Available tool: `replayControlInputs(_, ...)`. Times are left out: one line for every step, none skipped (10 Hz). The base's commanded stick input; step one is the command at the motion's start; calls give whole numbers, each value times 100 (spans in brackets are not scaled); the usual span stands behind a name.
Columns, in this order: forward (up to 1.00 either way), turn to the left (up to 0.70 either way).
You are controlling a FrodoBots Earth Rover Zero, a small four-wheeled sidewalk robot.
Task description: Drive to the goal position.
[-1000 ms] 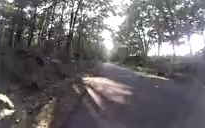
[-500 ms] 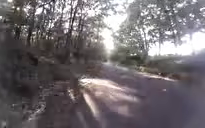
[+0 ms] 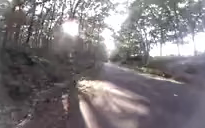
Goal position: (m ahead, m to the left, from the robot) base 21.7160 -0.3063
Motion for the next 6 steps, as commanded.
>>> replayControlInputs(70, -1)
replayControlInputs(70, -1)
replayControlInputs(70, -1)
replayControlInputs(70, -1)
replayControlInputs(70, -1)
replayControlInputs(70, -1)
